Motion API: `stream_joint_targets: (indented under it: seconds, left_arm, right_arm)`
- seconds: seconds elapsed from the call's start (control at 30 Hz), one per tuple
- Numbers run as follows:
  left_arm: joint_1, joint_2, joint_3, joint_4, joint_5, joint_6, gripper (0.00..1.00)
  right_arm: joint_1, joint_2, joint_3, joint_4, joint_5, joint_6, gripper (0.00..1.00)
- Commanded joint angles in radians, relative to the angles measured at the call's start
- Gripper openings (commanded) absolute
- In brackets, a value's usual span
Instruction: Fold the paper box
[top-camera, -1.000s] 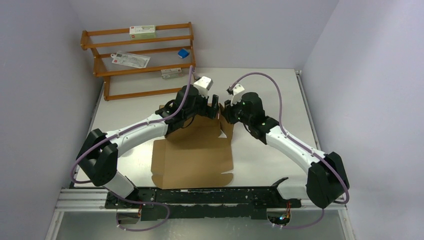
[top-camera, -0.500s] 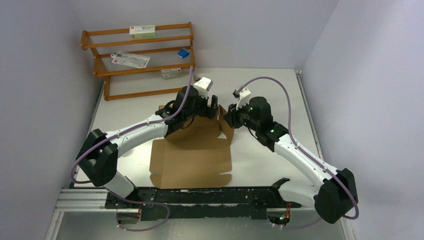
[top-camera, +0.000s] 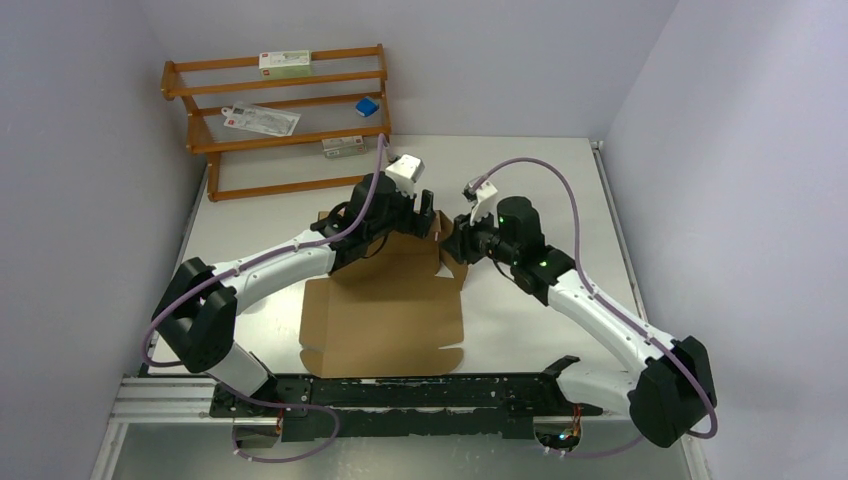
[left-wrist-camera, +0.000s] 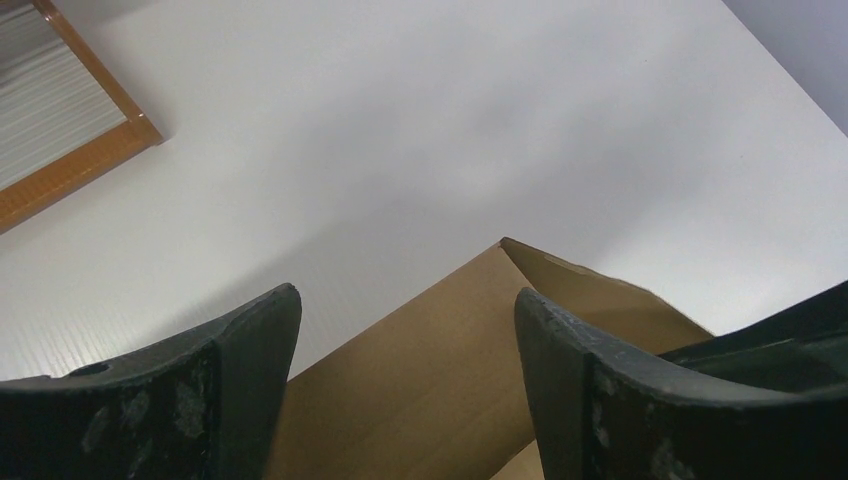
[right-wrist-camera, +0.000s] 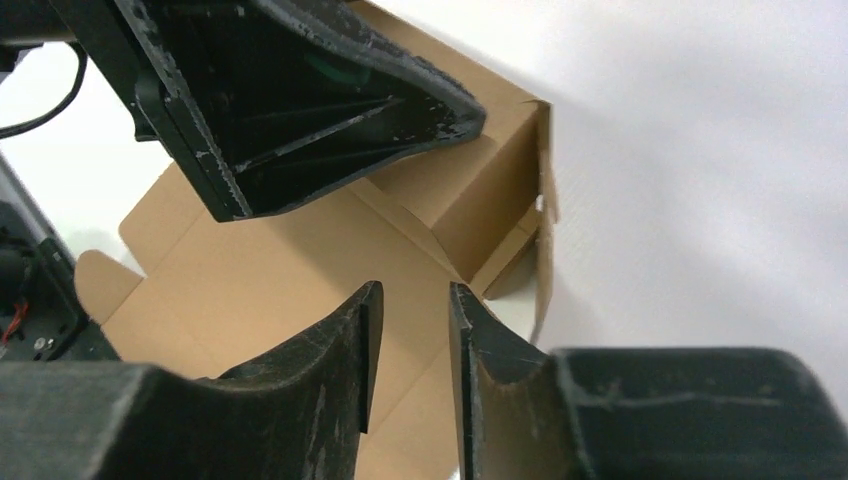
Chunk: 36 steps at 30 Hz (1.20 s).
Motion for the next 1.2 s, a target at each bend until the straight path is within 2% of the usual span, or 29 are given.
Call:
stream_joint_targets:
  seconds: [0.0,0.13,0.23,0.33,0.6,0.8,0.97,1.17]
  left_arm:
    - [0.003,0.0,-0.028,-0.031,-0.003,0.004,0.82]
    - [0.003,0.004,-0.031,-0.032,-0.008,0.004,0.82]
    - [0.003,0.0,-0.038,-0.032,-0.01,0.004,0.82]
    - [0.002,-0.007,-0.042,-0.03,-0.012,0.004,0.82]
    - [0.002,-0.001,-0.046,-0.018,0.02,-0.008,0.81]
    - [0.002,0.0,-0.054,-0.007,0.035,-0.024,0.78]
    - [0.002,0.005,-0.056,-0.008,0.049,-0.032,0.76]
    - [0.002,-0.001,-0.061,-0.012,0.039,-0.03,0.77]
  right_arm:
    - [0.004,-0.069,0.075,-0.077,0.146,-0.039,0.36]
    - [-0.002,-0.099,0.073,-0.107,0.245,-0.04,0.42]
    - [-0.005,-0.092,0.053,-0.108,0.249,-0.034,0.47]
    - [-0.006,-0.062,0.03,-0.11,0.225,-0.014,0.48]
    - [-0.006,-0.012,0.003,-0.079,0.023,0.006,0.43]
    - [-0.004,0.025,-0.016,0.048,-0.108,0.073,0.42]
    - [-0.004,0.061,-0.002,0.129,-0.236,0.096,0.42]
    - [-0.003,0.075,0.01,0.111,-0.297,0.038,0.48]
